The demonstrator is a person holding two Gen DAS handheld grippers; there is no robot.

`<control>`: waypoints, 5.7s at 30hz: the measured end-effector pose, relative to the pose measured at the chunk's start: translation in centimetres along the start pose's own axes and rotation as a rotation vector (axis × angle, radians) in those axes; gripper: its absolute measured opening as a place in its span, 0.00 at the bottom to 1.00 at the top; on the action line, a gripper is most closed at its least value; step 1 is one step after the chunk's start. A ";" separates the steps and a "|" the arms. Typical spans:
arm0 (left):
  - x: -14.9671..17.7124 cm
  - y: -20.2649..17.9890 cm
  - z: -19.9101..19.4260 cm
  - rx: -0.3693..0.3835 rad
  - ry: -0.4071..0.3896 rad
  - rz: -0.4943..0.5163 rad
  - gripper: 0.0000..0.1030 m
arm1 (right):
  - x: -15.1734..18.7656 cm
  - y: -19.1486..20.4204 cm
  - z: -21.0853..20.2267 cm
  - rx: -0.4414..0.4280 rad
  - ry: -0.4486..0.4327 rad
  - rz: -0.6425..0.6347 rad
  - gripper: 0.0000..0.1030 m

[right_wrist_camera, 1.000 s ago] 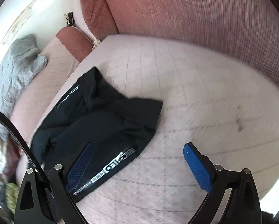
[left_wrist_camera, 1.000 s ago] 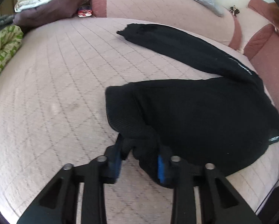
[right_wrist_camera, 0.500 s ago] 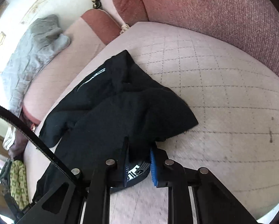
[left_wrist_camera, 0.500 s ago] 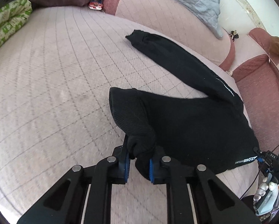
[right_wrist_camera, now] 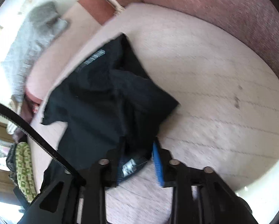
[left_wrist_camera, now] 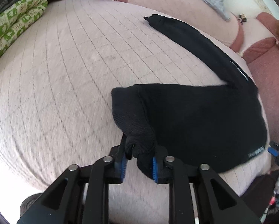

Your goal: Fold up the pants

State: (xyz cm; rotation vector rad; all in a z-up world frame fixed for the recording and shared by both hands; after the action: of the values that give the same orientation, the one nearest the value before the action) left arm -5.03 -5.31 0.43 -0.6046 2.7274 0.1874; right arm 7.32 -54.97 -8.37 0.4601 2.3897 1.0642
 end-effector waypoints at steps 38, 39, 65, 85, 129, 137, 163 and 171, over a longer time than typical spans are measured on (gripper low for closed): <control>-36.8 -11.3 18.9 0.095 -0.094 0.126 0.87 | -21.7 15.5 25.1 -0.024 0.243 -0.698 0.71; -36.7 -12.1 18.8 0.093 -0.098 0.158 0.81 | -21.7 15.7 25.4 -0.022 0.247 -0.712 0.72; -16.9 -3.5 -6.2 0.158 -0.411 0.164 0.12 | -6.3 16.5 7.8 -0.098 0.164 -0.794 0.03; 4.8 3.5 -7.6 0.056 -0.284 0.031 0.58 | 10.0 6.0 4.6 0.118 0.325 -0.872 0.16; -1.6 12.9 -2.8 0.228 -0.360 -0.572 0.63 | 25.3 36.6 23.0 -0.506 0.556 -0.759 0.27; -1.0 3.7 -4.4 0.303 -0.370 -0.202 0.65 | 17.8 28.1 14.0 -0.313 0.290 -0.791 0.46; 0.8 -1.9 0.3 0.002 -0.207 0.009 0.73 | 1.2 -2.5 -2.3 -0.172 -0.183 -0.058 0.17; 0.7 -2.5 0.7 -0.047 -0.216 0.045 0.75 | 2.6 -4.4 -4.7 0.010 -0.209 -0.047 0.19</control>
State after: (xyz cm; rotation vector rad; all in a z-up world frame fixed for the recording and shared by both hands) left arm -4.32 -7.68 -0.55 -0.5049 2.5352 0.3092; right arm 2.12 -59.43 -9.73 0.4910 2.2117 0.9350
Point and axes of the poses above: each gripper's, at about its wrist camera, not at the fingertips, and z roughly the way its jaws point, y to its left, x to its underside, the point moved 5 cm from there along z, roughly the way its jaws point, and after that the axes turned 14 degrees about -x, right-handed, at the moved point
